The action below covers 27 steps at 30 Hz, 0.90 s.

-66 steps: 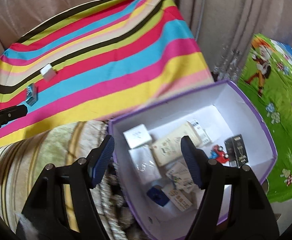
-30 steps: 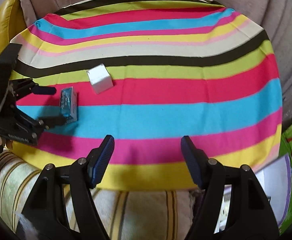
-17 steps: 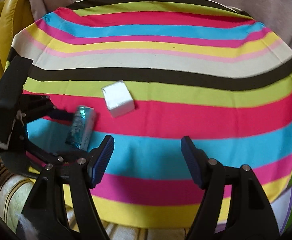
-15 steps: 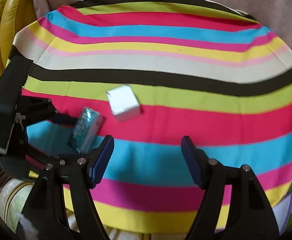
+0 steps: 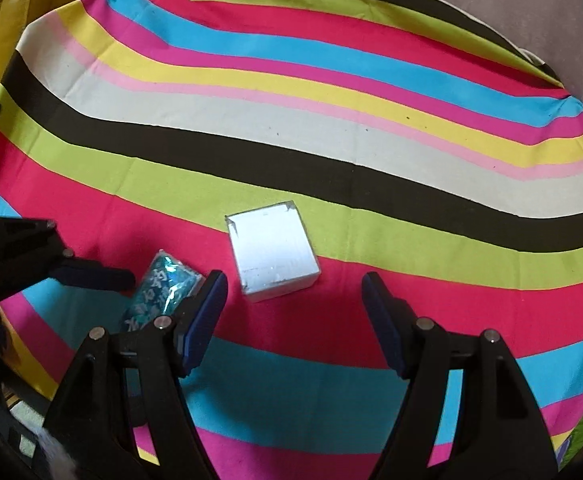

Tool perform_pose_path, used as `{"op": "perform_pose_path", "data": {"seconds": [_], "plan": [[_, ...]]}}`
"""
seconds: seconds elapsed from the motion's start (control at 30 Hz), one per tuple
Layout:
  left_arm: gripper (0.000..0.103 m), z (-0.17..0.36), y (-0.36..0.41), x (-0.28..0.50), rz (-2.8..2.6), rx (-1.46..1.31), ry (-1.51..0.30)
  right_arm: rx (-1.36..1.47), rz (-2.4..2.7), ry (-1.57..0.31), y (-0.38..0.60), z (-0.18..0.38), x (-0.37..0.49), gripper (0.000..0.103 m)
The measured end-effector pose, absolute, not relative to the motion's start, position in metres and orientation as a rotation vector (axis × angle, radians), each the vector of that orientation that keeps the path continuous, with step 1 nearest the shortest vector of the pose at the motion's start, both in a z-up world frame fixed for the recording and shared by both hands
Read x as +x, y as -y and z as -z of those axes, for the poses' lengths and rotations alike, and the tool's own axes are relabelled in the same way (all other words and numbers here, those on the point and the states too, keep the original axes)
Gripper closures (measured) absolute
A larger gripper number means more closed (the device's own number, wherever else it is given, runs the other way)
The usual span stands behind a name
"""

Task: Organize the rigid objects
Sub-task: 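Grasp the teal gum pack with the left gripper while the right grasps the white cube, then carry the teal gum pack and white cube over the purple-rimmed box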

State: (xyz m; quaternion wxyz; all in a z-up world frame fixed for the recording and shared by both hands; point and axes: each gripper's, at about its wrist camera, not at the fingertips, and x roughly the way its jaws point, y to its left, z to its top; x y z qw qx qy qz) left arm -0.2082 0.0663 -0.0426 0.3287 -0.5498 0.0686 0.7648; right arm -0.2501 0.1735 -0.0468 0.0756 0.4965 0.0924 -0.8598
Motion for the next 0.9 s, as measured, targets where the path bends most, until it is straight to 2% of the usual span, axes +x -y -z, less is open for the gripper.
{"op": "perform_pose_path", "data": {"seconds": [0.07,0.17,0.23,0.3,0.63,0.9], "plan": [[0.055,0.042,-0.07,-0.207,-2.04,-1.469,-0.192,1.492,2.578,-0.263,-0.174,0.049,-0.253,0.03],[0.059,0.042,-0.07,-0.207,-2.07,-1.493,-0.17,1.492,2.579,-0.277,-0.169,0.053,-0.258,0.033],[0.062,0.042,-0.069,-0.204,-2.083,-1.497,-0.164,1.493,2.575,-0.271,-0.168,0.055,-0.262,0.04],[0.063,0.041,-0.066,-0.202,-2.108,-1.516,-0.135,1.497,2.566,-0.271,-0.166,0.056,-0.262,0.053],[0.063,0.027,-0.053,-0.187,-2.211,-1.532,0.011,1.497,2.615,-0.258,-0.169,0.051,-0.242,0.055],[0.063,0.009,-0.066,-0.159,-2.254,-1.476,0.061,1.492,2.671,-0.205,-0.177,0.034,-0.202,0.055]]}}
